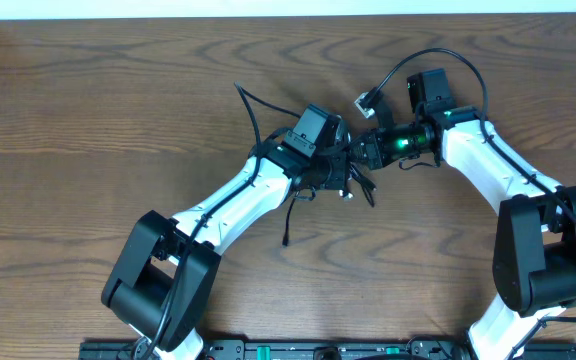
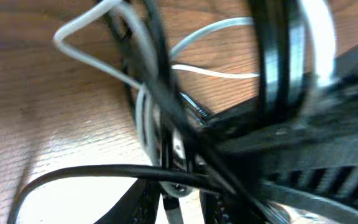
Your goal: Untangle cables
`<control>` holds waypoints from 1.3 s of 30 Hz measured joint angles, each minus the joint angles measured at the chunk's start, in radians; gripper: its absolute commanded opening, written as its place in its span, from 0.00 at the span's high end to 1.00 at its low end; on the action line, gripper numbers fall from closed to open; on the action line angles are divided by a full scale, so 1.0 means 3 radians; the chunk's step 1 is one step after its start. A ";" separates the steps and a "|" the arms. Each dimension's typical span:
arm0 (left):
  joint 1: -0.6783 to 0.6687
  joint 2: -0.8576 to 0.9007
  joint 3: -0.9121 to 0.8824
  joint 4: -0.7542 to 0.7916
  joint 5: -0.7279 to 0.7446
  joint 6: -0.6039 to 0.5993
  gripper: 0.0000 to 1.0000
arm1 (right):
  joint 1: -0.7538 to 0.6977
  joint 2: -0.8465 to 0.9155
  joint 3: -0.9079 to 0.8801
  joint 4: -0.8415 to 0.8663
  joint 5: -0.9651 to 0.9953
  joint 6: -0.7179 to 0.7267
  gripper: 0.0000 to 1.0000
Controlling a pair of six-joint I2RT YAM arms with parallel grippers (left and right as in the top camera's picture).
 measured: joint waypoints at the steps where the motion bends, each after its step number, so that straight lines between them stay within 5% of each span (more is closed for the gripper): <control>1: 0.0000 0.0000 -0.0008 0.0000 -0.0009 -0.0004 0.77 | 0.0000 0.0000 0.0000 0.0000 -0.0001 0.0000 0.99; 14: 0.0000 0.0065 -0.0053 0.0055 -0.0290 -0.0136 0.76 | 0.0000 0.0000 0.0000 -0.0001 -0.0001 0.0000 0.99; 22: 0.0009 0.0146 -0.0066 0.0259 -0.0361 -0.0187 0.60 | -0.0018 0.0000 0.0000 -0.0001 0.0004 -0.0001 0.99; 39: 0.0032 0.0202 -0.0069 0.0515 -0.0408 -0.0234 0.59 | -0.0050 0.0001 0.0000 -0.0005 0.0056 0.0000 0.99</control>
